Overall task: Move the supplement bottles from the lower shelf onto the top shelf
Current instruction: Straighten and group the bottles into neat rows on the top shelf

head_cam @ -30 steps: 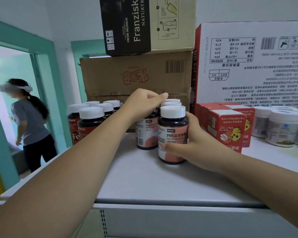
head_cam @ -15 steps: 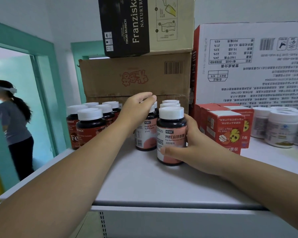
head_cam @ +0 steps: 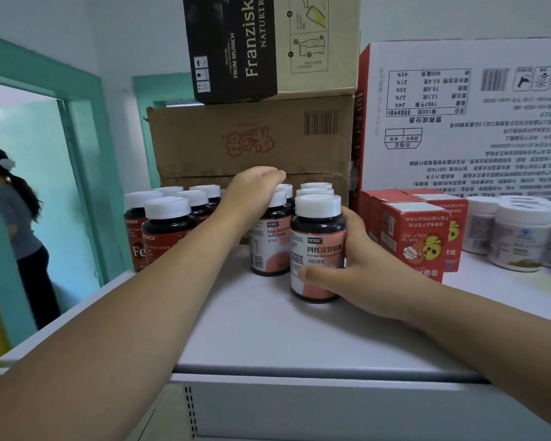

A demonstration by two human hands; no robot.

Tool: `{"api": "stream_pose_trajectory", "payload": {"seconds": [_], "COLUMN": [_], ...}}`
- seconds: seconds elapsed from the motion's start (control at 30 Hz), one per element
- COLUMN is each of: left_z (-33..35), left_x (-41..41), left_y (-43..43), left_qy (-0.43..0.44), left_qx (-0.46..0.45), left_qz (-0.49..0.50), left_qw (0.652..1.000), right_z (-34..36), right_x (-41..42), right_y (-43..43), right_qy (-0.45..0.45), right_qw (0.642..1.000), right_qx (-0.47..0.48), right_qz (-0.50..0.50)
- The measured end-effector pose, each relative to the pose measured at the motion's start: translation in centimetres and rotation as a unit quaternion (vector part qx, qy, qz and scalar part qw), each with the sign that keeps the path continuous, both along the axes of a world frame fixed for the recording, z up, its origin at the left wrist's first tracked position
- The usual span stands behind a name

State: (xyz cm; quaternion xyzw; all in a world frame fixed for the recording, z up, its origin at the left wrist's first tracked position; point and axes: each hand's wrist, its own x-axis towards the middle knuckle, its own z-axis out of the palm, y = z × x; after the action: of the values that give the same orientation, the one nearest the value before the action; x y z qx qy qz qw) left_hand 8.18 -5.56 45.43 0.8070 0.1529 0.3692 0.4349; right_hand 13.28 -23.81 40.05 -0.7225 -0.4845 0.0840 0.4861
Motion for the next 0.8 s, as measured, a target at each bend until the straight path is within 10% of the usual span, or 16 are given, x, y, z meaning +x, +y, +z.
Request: {"api": "stream_pose_trajectory", "payload": {"seconds": [0.57, 0.8], "left_z": [6.4, 6.0], "left_x": [2.0, 6.0], "left_y": [-2.7, -1.2], "left_qy": [0.207, 0.317], "left_qx": [0.297, 0.288], "left_qz": [-0.03, -0.028], "left_qw": [0.932, 0.903], "right_z": [0.0, -0.4], "right_x": [0.0, 0.3], "right_y": [0.1, 0.2], "right_qy": [-0.001, 0.0], "right_qw": [1.0, 1.0], "right_qx": [-0.008, 0.002], "right_qz": [0.001, 0.012]}}
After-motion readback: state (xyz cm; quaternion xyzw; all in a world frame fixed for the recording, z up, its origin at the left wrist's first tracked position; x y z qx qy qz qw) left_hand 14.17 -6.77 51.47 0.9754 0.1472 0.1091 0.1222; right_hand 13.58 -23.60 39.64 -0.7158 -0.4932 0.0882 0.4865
